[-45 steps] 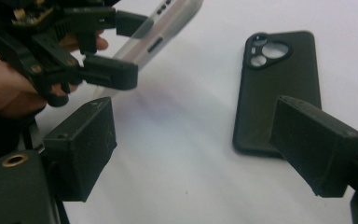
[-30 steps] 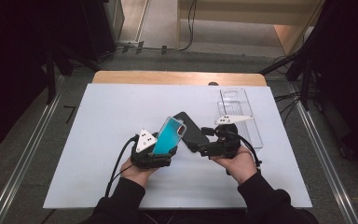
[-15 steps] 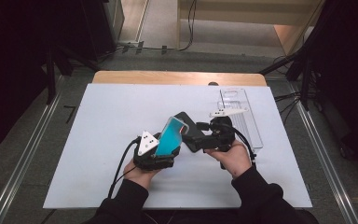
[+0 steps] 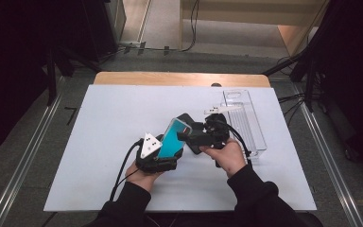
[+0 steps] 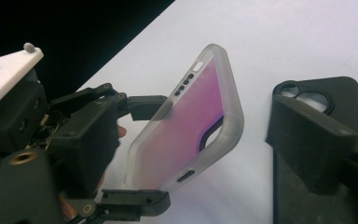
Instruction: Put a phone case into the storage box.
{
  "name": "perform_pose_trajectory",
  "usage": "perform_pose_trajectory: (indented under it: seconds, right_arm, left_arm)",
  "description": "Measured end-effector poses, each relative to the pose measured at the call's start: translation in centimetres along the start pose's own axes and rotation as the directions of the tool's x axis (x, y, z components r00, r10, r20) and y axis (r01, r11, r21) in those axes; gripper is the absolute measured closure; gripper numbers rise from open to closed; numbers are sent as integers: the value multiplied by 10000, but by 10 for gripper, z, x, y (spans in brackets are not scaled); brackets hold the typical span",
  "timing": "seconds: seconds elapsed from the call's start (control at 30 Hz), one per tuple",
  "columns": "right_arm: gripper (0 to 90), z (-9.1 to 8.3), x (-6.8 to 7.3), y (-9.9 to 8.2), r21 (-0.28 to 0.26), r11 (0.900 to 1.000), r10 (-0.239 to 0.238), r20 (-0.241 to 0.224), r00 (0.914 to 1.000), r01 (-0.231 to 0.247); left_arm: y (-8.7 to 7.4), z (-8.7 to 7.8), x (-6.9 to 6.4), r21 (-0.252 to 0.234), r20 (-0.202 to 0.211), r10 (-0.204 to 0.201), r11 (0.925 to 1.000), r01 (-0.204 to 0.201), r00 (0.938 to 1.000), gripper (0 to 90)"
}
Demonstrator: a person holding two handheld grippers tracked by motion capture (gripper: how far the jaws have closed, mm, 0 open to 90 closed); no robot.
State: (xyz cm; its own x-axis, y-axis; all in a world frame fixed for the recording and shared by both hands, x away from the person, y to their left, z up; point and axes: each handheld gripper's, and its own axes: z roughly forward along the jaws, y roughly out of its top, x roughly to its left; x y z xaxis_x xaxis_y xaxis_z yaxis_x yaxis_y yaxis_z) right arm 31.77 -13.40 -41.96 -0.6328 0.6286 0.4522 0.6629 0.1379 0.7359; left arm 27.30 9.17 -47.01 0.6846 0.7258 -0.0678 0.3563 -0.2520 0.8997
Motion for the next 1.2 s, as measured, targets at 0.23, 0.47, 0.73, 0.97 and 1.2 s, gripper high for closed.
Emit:
perform_pose_trajectory:
  seconds: [0.23,0.47,0.73,0.97,1.2]
  right_arm:
    - [438,4,-7,4,383,9920,1219,-471,9914,-1202]
    - [679,1,-7,5,602,9793,1952,-280,9804,-1933]
    - [761,-4,-9,6,463,9672,2525,-661,9653,-2498]
    - [767,-6,-12,6,545,9603,2777,-900,9564,-2737]
    - [769,-7,-11,7,600,9593,2805,-935,9553,-2759]
  left_arm:
    - [0,0,-1,-30,-118,21,10000,-21,9999,171]
    - [0,0,-4,-170,100,-160,9997,161,9998,170]
    - [1,-2,-6,-401,79,-23,9992,26,10000,170]
    - [1,-2,-6,-377,161,-113,9992,119,9998,169]
    - [4,-2,-7,-238,145,-2,9997,5,9999,166]
